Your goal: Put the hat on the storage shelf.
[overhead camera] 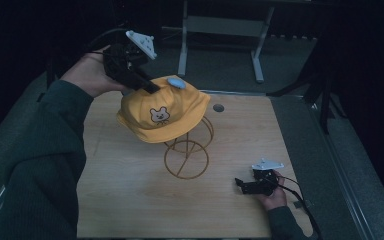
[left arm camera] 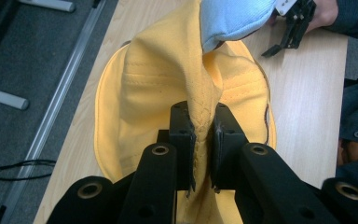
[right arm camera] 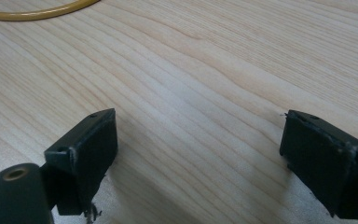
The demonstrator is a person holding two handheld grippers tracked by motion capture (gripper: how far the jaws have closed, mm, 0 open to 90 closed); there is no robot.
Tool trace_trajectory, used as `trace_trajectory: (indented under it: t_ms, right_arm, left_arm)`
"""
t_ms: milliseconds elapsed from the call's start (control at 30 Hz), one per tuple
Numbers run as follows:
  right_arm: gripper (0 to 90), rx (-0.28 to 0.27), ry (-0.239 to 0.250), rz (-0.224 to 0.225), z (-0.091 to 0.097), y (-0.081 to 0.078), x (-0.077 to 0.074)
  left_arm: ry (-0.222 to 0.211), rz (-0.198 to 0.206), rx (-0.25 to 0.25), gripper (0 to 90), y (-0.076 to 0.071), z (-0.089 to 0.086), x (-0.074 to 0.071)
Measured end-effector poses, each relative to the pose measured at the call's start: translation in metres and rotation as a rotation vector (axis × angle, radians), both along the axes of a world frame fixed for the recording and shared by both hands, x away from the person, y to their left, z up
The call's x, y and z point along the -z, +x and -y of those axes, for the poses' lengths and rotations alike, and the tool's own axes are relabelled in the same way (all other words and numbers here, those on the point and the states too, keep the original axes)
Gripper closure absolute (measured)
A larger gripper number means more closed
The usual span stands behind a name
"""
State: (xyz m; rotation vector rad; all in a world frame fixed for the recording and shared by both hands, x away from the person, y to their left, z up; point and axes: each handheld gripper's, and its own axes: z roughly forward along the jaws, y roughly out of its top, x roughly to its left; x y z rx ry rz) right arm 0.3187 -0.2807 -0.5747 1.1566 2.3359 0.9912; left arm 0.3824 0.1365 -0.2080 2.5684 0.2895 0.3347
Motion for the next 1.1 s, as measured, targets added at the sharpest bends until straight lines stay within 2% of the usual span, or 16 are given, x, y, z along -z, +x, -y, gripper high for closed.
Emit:
trace_trajectory:
  t_ms: [233, 1100]
  right_arm:
    - [11.1, 0.001, 0.000, -0.002, 0.000, 0.000, 0.000]
    - [11.1, 0.000, 0.000, -0.002, 0.000, 0.000, 0.000]
  left_arm:
    - [0.030, -0.002, -0.005, 81.1, 0.005, 0.010, 0.003]
    - [0.045, -0.030, 0.034, 81.1, 0.014, 0.039, 0.011]
